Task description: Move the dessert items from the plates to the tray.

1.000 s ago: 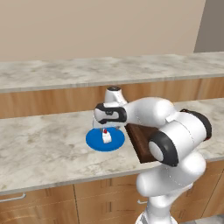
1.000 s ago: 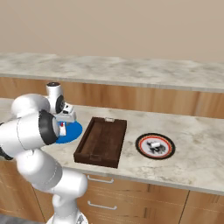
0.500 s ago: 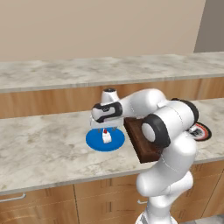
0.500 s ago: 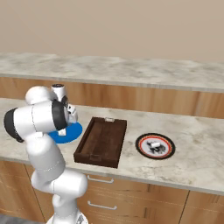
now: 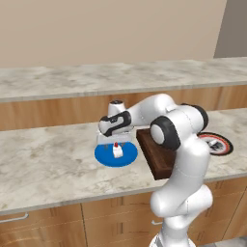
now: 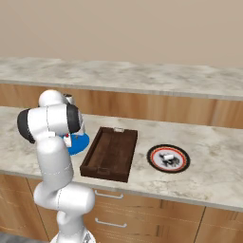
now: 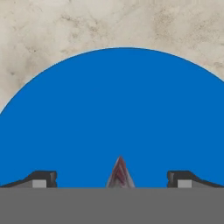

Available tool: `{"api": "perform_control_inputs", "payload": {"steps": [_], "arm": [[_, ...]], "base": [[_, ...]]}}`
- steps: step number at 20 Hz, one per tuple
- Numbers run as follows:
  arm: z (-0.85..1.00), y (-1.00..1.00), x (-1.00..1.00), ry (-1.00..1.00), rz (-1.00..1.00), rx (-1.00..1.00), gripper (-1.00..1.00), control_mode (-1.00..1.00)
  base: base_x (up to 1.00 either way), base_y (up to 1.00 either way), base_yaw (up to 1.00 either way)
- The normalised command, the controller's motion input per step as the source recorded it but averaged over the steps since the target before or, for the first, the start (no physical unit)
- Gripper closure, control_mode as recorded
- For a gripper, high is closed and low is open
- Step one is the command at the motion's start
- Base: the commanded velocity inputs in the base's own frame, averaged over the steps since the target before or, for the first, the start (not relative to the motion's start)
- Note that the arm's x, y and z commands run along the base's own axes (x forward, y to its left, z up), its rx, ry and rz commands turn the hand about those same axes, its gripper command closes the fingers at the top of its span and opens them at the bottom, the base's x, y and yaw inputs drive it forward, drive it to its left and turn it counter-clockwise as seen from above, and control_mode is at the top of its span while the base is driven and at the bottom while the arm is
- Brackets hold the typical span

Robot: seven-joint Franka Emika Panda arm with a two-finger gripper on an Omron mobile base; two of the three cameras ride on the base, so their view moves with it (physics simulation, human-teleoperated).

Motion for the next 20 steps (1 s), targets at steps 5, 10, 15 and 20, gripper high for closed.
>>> {"api": "perform_control_inputs", "payload": {"steps": [5,10,15,20], "arm": [[-0.13,0.0,-0.09,0.02,0.0,0.0,-1.0,-1.0],[0.0,0.0,-0.32,0.0,0.0,0.0,-1.0,-1.0],[0.0,-0.06,-0.35,0.0,0.0,0.0,-1.0,-1.0],[0.0,-0.19,-0.21,0.0,0.0,0.0,1.0,-1.0]], "base": [[0.0,0.0,0.0],[0.0,0.0,0.0],[0.0,0.0,0.0],[0.0,0.0,0.0]]}}
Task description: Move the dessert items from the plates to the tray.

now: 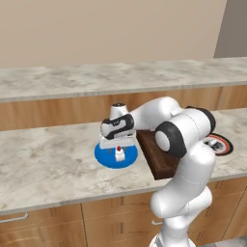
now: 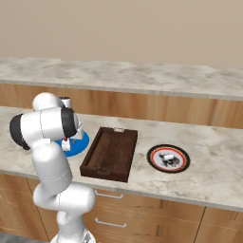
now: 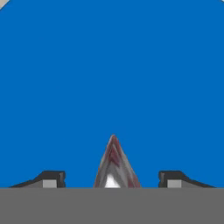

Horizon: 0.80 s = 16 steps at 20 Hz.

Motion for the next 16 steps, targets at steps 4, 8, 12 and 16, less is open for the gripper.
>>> {"api": "perform_control_inputs", "payload": {"steps": [4,8,12,16], "arm": [[0.0,0.0,0.01,0.0,0.0,0.0,1.0,-1.0],[0.1,0.0,0.0,0.0,-0.01,0.0,1.0,-1.0],[0.69,-0.1,0.0,0.04,-0.04,0.0,1.0,-1.0],[0.94,-0.16,0.0,0.06,-0.03,0.0,1.0,-1.0]], "base": [[0.0,0.0,0.0],[0.0,0.0,0.0],[0.0,0.0,0.0],[0.0,0.0,0.0]]}}
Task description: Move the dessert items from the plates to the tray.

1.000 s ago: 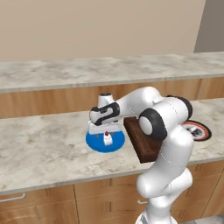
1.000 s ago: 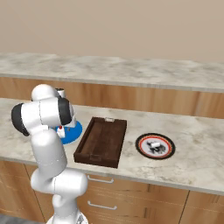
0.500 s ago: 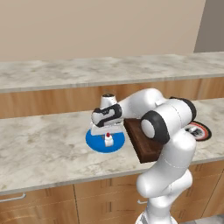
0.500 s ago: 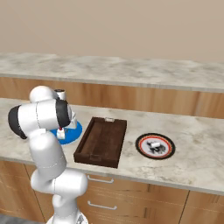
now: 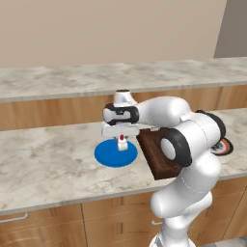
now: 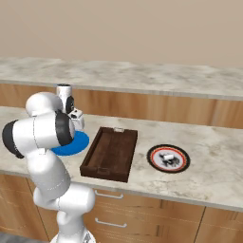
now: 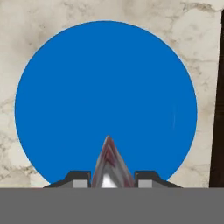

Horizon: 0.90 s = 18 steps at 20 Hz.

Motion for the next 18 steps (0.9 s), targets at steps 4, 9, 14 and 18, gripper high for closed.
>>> {"api": "perform_control_inputs", "payload": {"steps": [4,9,14,18], "arm": [[0.54,-0.28,0.0,0.07,-0.04,0.0,1.0,-1.0],[0.06,-0.74,0.0,0.09,-0.13,-0.02,1.0,-1.0],[-0.01,-0.86,0.0,0.0,-0.12,0.0,1.0,-1.0],[-0.11,-0.81,0.0,0.0,-0.11,0.0,1.0,-1.0]], "base": [[0.0,0.0,0.0],[0.0,0.0,0.0],[0.0,0.0,0.0],[0.0,0.0,0.0]]}}
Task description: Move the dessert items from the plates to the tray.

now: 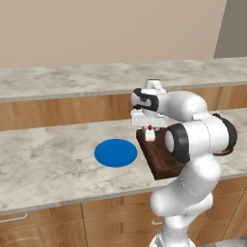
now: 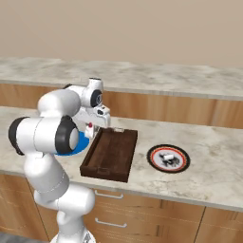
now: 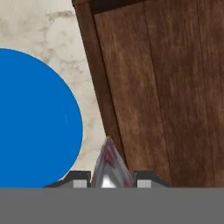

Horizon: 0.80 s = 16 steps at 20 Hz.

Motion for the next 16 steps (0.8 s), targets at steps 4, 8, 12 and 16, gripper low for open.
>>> {"api": "perform_control_inputs", "payload": {"steps": [4,8,12,16], "arm": [[-0.28,-0.72,0.0,0.0,-0.12,0.0,1.0,-1.0],[-0.41,-0.64,0.12,0.0,-0.09,0.0,1.0,-1.0],[-0.35,-0.4,0.28,0.0,-0.03,0.0,1.0,-1.0],[-0.23,-0.16,0.45,0.0,0.0,0.0,1.0,-1.0]], "base": [[0.0,0.0,0.0],[0.0,0.0,0.0],[0.0,0.0,0.0],[0.0,0.0,0.0]]}}
